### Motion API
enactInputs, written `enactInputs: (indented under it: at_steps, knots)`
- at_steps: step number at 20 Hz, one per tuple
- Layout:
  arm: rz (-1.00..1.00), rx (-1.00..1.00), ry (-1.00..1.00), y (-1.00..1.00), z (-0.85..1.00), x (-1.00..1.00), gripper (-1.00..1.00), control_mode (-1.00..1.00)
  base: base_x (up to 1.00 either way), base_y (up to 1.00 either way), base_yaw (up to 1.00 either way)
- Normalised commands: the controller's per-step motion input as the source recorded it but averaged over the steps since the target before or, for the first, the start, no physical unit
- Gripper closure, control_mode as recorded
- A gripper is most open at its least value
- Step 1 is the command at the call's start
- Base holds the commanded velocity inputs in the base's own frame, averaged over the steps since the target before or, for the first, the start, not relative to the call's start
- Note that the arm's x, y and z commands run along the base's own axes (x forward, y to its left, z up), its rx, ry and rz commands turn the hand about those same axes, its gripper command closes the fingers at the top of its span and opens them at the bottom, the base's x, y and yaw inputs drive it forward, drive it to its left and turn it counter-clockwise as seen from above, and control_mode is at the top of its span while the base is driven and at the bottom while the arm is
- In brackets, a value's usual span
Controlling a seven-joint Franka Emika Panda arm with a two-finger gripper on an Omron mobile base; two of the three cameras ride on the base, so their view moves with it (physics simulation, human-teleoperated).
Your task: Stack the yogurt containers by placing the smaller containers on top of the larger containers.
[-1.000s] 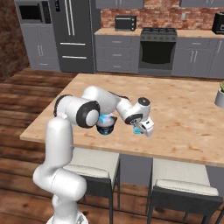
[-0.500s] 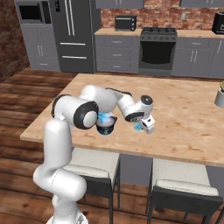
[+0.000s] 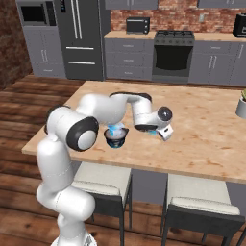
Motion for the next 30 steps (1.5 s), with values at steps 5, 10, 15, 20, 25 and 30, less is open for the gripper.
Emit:
enactInputs:
  at_steps: [5,10,15,20,25,30]
  knots:
    - [0.0,0.0,-0.18,0.02,0.48,-0.29,1.0,-1.0,0.0,0.0,0.0]
    - [0.0,0.0,-0.09,0.13,0.41,-0.25,1.0,-1.0,0.0,0.0,0.0]
    - [0.0,0.0,-0.01,0.08,0.25,-0.15,1.0,-1.0,0.0,0.0,0.0]
    - [-0.03,-0.01,0.0,0.15,0.0,-0.07,1.0,-1.0,0.0,0.0,0.0]
    - [0.0,-0.01,0.03,0.37,0.0,-0.2,1.0,-1.0,0.0,0.0,0.0]
    - [0.0,0.0,0.04,0.26,0.0,-0.25,1.0,-1.0,0.0,0.0,0.0]
